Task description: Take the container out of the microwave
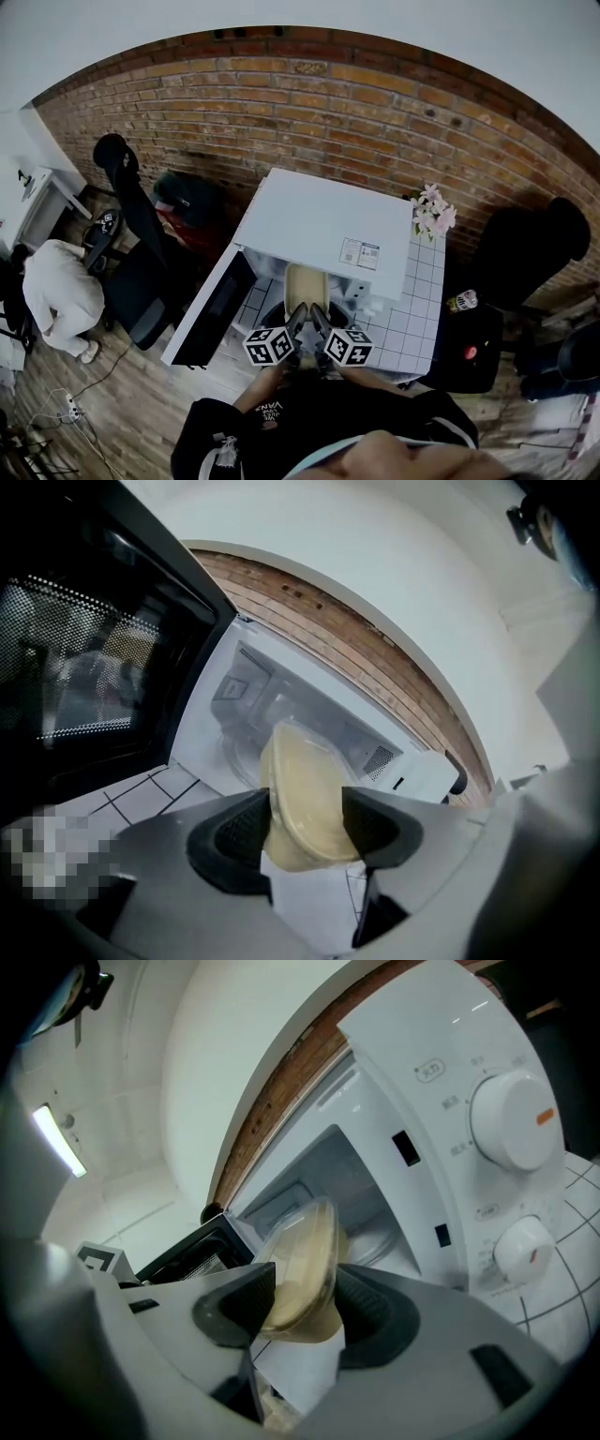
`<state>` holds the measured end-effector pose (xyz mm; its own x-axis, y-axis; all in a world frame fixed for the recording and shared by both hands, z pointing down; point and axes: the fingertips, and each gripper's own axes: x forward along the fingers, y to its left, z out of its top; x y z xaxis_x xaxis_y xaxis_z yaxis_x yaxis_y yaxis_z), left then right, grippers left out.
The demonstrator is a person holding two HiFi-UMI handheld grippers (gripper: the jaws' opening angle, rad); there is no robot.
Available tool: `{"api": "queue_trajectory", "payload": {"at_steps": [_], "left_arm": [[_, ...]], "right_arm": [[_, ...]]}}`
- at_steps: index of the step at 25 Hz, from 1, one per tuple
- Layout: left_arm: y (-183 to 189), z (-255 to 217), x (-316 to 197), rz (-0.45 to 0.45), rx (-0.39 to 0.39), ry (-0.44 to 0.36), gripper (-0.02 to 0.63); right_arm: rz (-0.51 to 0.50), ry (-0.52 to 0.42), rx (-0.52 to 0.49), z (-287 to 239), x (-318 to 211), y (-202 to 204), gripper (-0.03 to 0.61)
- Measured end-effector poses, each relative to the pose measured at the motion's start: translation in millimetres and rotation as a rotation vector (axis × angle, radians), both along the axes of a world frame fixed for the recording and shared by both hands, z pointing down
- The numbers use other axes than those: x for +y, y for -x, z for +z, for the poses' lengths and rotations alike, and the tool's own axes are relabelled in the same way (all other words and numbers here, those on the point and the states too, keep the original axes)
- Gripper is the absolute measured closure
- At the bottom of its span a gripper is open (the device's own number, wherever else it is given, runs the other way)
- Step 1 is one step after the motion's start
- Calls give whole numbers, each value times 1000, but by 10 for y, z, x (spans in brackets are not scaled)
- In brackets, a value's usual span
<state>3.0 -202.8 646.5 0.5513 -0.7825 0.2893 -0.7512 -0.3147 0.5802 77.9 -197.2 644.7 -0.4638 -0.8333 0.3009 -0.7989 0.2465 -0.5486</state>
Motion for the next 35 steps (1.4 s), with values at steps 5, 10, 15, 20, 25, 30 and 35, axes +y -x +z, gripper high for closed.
{"api": "queue_trajectory", "payload": {"at_steps": [5,10,15,20,25,30,35], "left_arm": [[-42,12,193,-41,0,-4,365],[-80,31,376,-80,6,-7,365],[-98,47,571,-113,9,-5,365],[-98,14,712,-123,11,-6,365],[-26,-34,769,-106,12,-16,365],[94,-74,844,-62,12,-23,365],[294,-101,968,-17,7,-21,365]], "right_arm": [[-45,-3,-1,17,163,-42,383],[-82,-5,2,28,320,-84,383],[-120,-1,4,45,498,-100,383],[-138,-5,7,12,630,-95,384],[-123,-14,8,-39,691,-25,384],[-80,-16,10,-76,800,96,384],[-38,-20,13,-106,949,294,384]]}}
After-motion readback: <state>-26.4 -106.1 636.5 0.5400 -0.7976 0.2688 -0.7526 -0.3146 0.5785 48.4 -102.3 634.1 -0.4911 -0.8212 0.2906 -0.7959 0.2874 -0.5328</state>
